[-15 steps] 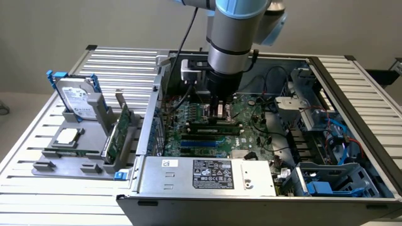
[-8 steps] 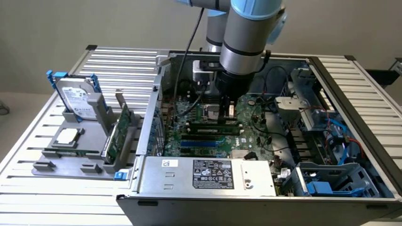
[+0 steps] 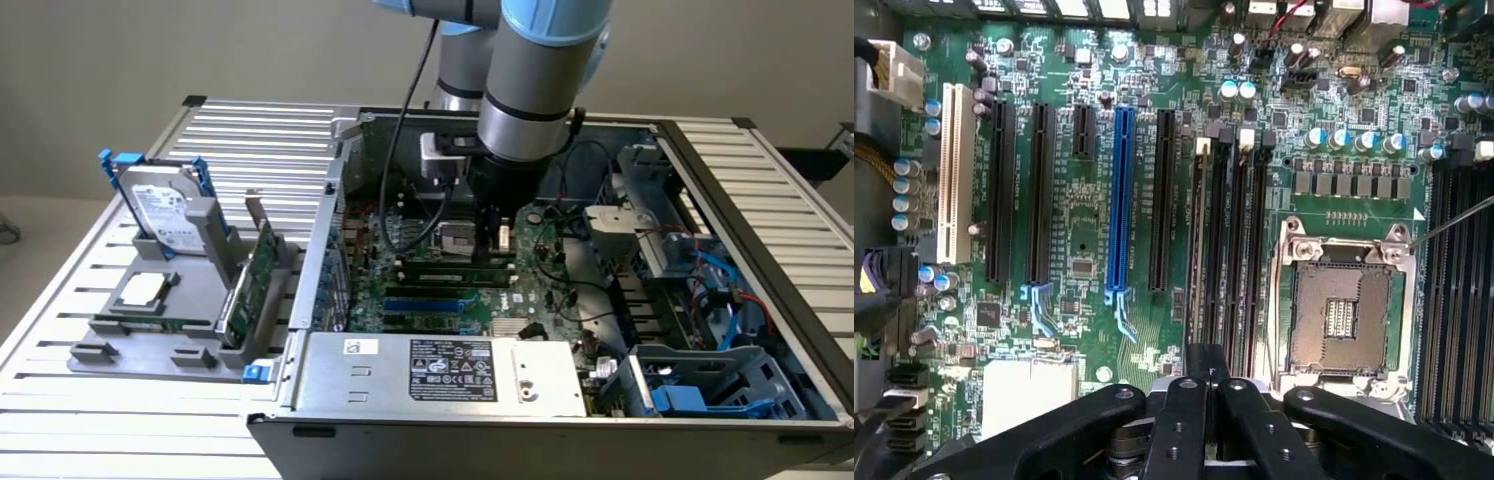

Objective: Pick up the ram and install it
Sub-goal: 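Press down the ram until it locks into place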

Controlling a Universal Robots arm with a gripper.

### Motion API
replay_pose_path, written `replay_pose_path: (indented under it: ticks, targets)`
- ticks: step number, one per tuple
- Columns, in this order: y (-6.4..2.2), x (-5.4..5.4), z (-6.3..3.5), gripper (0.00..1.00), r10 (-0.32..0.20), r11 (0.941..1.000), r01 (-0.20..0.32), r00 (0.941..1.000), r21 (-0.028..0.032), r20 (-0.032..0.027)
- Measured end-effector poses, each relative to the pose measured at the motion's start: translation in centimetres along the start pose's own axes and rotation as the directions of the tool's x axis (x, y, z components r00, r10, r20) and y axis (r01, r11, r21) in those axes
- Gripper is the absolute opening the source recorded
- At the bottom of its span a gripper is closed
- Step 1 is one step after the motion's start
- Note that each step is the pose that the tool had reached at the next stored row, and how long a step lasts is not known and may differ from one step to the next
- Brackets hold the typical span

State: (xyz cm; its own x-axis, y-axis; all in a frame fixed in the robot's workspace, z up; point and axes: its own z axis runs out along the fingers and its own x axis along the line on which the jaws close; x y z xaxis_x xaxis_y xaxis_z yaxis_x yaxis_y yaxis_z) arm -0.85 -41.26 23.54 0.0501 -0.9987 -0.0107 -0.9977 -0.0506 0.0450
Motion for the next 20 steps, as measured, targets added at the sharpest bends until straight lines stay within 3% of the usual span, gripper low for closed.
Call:
replay_pose_path:
  ticks: [3,6,17,20]
  targets:
    - [-0.01,0.00,0.22,0.11,-0.006,0.9999,0.006,1.0000,0.0111,-0.0009]
    - [-0.02,0.01,0.35,0.11,-0.007,0.9999,0.007,1.0000,0.0157,-0.0012]
    - [-0.04,0.02,1.07,0.11,-0.007,0.9998,0.007,1.0000,0.0199,-0.0022]
    - [-0.03,-0.03,0.61,0.11,-0.007,0.9998,0.007,1.0000,0.0207,0.0001]
